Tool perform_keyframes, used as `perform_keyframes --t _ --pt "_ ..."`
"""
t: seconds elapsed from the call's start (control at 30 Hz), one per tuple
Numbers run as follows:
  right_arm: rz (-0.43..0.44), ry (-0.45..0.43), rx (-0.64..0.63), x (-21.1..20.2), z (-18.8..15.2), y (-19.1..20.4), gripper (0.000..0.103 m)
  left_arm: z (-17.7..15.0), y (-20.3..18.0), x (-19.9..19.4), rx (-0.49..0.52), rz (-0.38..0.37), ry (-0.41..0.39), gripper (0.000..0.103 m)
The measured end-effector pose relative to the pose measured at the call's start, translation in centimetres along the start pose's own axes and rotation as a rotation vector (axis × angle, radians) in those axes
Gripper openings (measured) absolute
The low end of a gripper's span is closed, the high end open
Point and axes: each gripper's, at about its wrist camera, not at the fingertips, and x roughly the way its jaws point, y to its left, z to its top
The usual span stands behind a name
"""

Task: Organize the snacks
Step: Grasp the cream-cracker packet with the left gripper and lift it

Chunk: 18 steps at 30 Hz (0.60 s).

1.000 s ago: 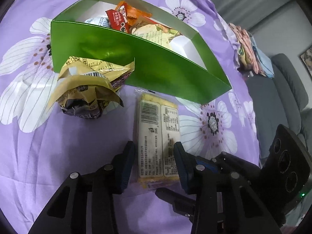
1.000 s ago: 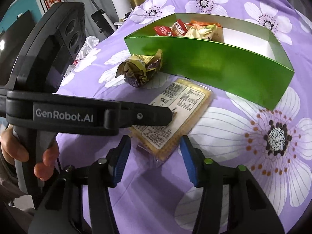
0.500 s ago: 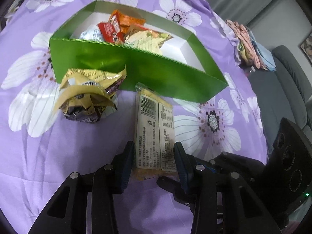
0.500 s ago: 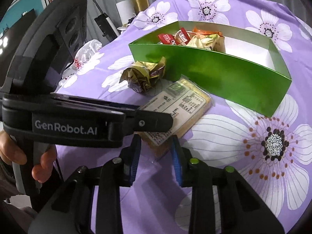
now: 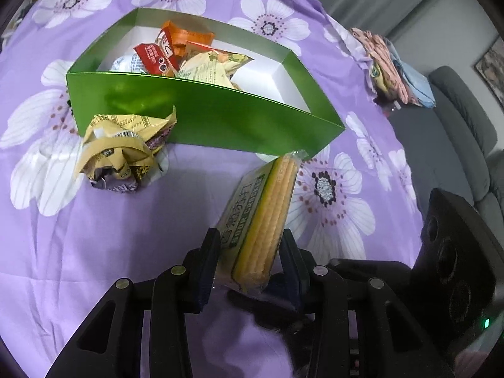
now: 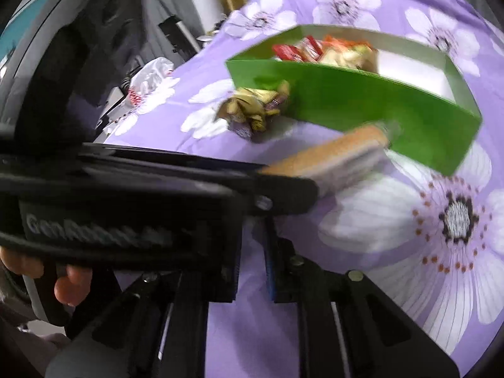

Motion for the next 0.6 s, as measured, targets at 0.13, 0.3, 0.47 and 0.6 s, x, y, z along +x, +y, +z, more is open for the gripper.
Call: perform_keyframes --t 0.13,0.3,0.47,0.6 --pt "0.011 -0.042 0.101 -1.4 0.0 -2.2 0.051 0.2 0.3 0.5 -0.026 -0.017 0.018 0.039" --pt "-0.012 -0.054 0.110 -1.9 0.3 -2.9 0.056 0.6 1.1 0.4 -0.073 -0.037 0.012 0.039" --pt "-0.006 -0.037 0.093 -0.9 0.5 -2.4 0.060 1.1 3.7 -0.3 -0.160 -0.007 -0.002 0.039" --pt "-0.028 -0.022 0.032 -0.2 0.8 -1.7 0.068 0.6 5.5 0.0 -0.219 -0.028 0.023 0.039"
